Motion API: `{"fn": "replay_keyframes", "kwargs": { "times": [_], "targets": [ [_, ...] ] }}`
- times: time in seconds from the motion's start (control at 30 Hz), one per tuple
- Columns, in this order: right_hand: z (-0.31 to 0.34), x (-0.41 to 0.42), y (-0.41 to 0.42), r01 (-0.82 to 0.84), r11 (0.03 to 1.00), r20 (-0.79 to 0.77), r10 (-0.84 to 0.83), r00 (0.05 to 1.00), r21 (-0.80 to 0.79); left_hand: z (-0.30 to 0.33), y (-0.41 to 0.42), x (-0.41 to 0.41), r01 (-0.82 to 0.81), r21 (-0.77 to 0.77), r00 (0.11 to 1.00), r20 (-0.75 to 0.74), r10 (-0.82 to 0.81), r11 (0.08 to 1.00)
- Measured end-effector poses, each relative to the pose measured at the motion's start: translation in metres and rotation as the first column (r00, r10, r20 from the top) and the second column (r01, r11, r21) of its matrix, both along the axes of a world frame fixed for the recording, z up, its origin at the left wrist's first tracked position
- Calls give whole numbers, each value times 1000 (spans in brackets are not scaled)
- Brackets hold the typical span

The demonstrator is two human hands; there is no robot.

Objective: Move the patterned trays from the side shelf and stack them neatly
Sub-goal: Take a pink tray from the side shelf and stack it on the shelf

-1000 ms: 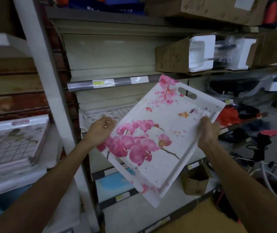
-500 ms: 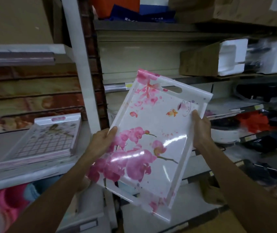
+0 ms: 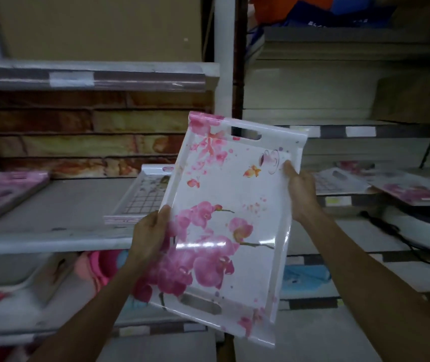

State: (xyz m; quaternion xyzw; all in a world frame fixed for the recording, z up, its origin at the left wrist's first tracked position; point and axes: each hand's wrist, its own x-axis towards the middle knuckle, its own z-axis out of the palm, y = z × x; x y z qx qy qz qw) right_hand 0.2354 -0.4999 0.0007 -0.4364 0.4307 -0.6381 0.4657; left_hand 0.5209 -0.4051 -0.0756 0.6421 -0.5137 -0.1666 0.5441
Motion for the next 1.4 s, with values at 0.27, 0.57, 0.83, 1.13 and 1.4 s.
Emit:
{"fn": "replay_keyframes", "kwargs": {
  "times": [0.27,0.57,0.83,1.13,1.4],
  "targets": [
    [-11,125,-4,-207,977,-42,209,977,51,-16,36,106,-120,27,991,-58,121,992],
    [-31,230,5,-324,945,-54,326,944,54,-10,40,201,-172,62,971,-156,179,983],
    [-48,257,1,-252,968,-206,246,947,-1,-1,-1,233,-194,110,941,-260,217,975],
    [-45,261,-54,-178,982,-373,140,917,-69,16,-80,248,-105,113,961,-246,130,988],
    [-53,263,-117,-139,989,-521,97,848,-43,27,-129,256,-28,104,998,-44,33,994]
  ]
}}
